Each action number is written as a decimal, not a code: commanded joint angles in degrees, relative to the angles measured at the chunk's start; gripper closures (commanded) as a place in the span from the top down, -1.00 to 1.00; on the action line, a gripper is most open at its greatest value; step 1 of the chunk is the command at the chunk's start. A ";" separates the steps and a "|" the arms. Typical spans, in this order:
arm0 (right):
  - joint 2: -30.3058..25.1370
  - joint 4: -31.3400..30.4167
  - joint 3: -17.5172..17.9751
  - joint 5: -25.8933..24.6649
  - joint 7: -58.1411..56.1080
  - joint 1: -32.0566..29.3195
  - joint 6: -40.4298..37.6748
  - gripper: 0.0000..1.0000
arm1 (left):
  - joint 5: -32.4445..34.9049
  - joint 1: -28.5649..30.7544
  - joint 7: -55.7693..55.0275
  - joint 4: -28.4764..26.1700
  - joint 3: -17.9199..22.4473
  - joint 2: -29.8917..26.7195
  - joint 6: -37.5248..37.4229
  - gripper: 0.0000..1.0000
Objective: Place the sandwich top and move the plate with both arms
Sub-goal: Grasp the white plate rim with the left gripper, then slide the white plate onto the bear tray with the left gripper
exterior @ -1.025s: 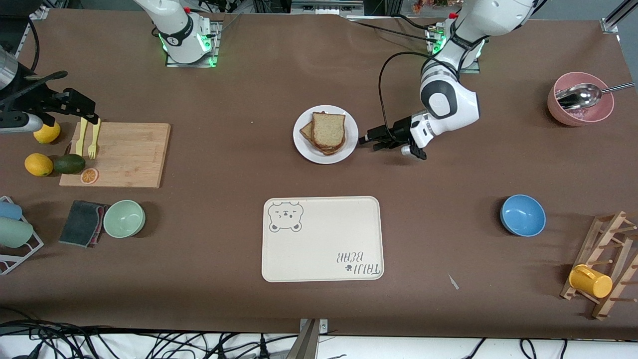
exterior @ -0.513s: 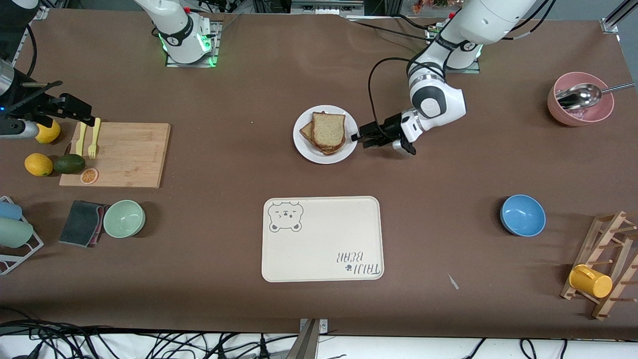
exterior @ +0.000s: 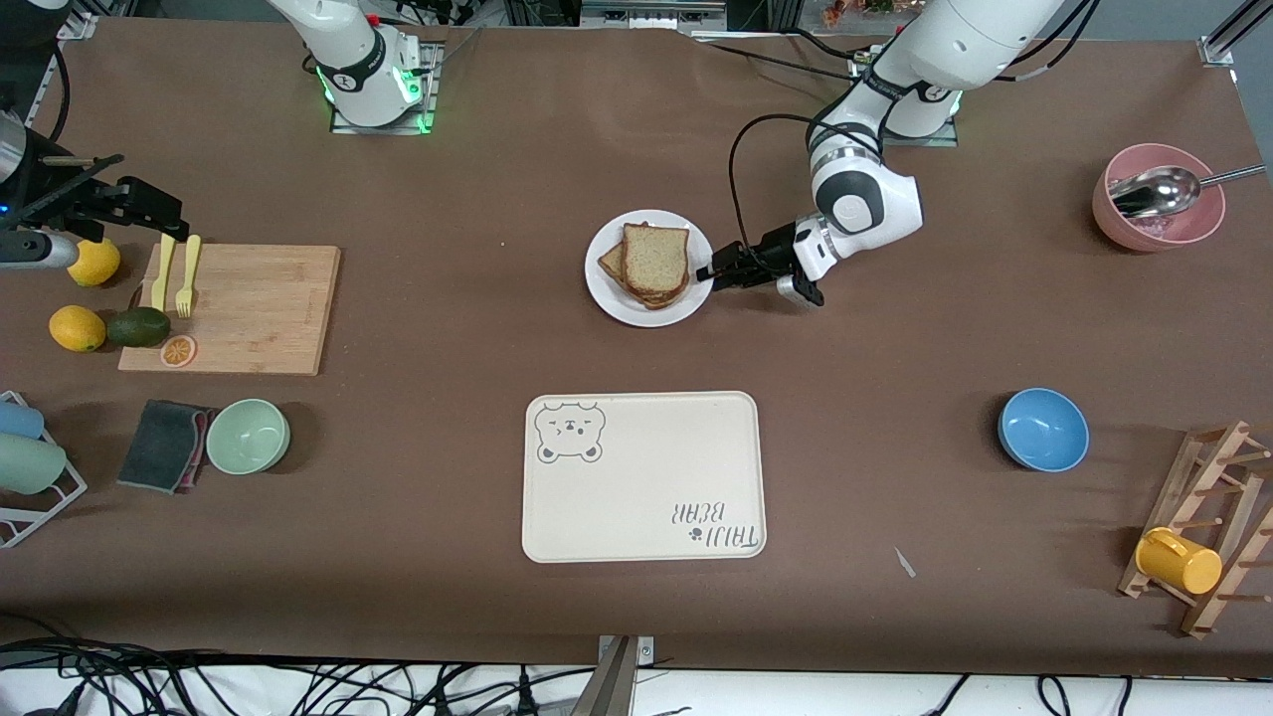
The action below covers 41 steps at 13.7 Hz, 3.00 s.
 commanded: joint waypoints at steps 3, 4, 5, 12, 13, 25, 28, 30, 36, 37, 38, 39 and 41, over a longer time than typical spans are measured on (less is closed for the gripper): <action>-0.09 1.14 0.61 -0.49 3.09 -0.55 -1.03 1.00 | -2.33 -0.61 2.30 0.38 -0.23 0.60 0.63 -0.19; -0.09 1.14 0.61 -0.40 3.10 -0.55 -1.21 1.00 | -2.33 -0.78 2.30 0.38 -0.23 0.60 0.63 -0.26; -0.09 1.05 0.52 -0.31 3.10 -0.55 -1.21 1.00 | -2.33 -0.78 2.30 0.38 -0.32 0.69 0.55 -0.31; -0.70 1.05 0.52 -0.22 2.30 -0.55 -3.76 1.00 | -4.00 -1.75 3.35 0.38 -0.32 1.04 0.55 -0.68; -0.96 1.05 0.52 -0.22 2.39 -0.55 -3.93 1.00 | -4.00 -1.75 3.35 0.38 -0.32 1.13 0.55 -0.72; -1.05 1.66 0.78 -0.13 2.48 -0.55 -3.14 1.00 | -4.00 -1.31 3.35 0.38 -0.32 1.04 0.20 -1.00; -0.97 1.58 0.61 -0.13 2.48 -0.55 -2.97 1.00 | -4.35 -0.96 3.26 0.99 -0.32 0.69 0.11 -1.00; -0.97 1.58 0.61 -0.13 2.48 -0.55 -2.97 1.00 | -4.79 -0.70 3.18 1.43 -0.32 0.34 0.11 -1.00; -0.97 1.58 0.61 -0.13 2.48 -0.55 -2.44 1.00 | -4.88 1.14 2.30 5.73 -0.23 0.16 0.02 -1.00; -0.97 1.58 0.70 -0.13 2.48 -0.55 -2.44 1.00 | -4.88 1.93 2.12 6.43 -0.23 0.16 0.02 -1.00; -1.05 1.58 1.04 -0.13 2.83 -0.55 -2.44 1.00 | -4.88 2.29 1.77 7.22 -0.32 0.16 0.02 -1.00; -1.05 1.58 1.05 -0.13 3.01 -0.55 -2.44 1.00 | -4.88 3.07 1.60 8.27 -0.32 0.16 0.02 -1.00; -1.05 1.58 1.05 -0.05 3.01 -0.55 -2.44 1.00 | -4.88 4.31 1.42 11.08 -0.23 0.51 0.02 -1.00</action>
